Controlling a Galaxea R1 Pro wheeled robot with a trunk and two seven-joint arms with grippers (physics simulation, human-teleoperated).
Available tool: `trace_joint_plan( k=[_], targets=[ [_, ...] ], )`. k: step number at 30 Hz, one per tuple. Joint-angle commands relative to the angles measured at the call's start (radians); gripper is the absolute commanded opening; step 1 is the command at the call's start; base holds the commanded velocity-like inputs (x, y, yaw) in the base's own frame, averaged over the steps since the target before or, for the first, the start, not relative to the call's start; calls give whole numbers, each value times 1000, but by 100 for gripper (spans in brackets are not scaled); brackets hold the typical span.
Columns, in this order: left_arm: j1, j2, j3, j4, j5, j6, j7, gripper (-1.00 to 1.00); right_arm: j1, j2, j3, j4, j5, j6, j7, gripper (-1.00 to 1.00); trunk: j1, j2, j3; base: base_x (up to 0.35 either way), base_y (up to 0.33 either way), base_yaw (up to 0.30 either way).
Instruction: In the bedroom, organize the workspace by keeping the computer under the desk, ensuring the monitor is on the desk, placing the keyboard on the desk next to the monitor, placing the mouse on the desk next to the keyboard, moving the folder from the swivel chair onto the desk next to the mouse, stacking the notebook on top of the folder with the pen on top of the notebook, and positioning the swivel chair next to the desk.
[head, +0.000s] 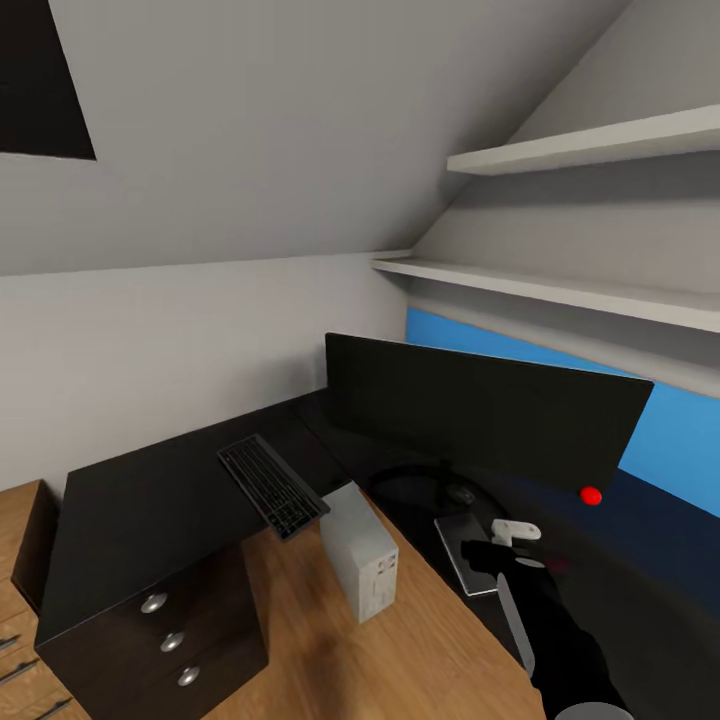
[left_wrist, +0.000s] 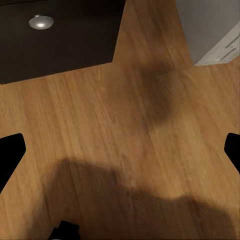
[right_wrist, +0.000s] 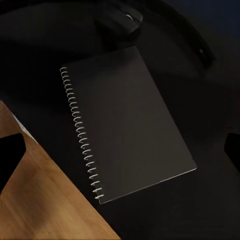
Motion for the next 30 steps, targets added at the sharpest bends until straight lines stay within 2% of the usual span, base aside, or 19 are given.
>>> trace_joint_plan(
  k=[1, 6, 14, 18, 21, 30],
  targets=[
    [-1, 0, -5, 2, 11, -3, -6, 100, -1, 1, -2, 0, 7, 0, 1, 100, 1, -1, -1, 203, -2, 0],
    [-1, 0, -5, 2, 11, -3, -7, 100, -1, 0, -2, 5, 7, -22, 1, 100, 1, -1, -1, 180, -1, 0],
    [-1, 0, -3, 1, 11, -3, -9, 100, -1, 0, -2, 6, 8, -41, 1, 100, 1, -1, -1, 32, 0, 0],
    [-1, 0, -1, 1, 11, -3, -9, 100, -1, -2, -3, 18, 8, -98, 1, 100, 1, -1, -1, 3, 0, 0],
    [-1, 0, 0, 1, 11, -3, -6, 100, 0, -15, -20, 31, 6, -125, 1, 100, 1, -1, -1, 0, 0, 0],
    [-1, 0, 1, 1, 12, -3, -4, 100, -1, -21, -36, 36, 5, -136, 1, 100, 1, -1, -1, 0, 0, 0]
  ],
)
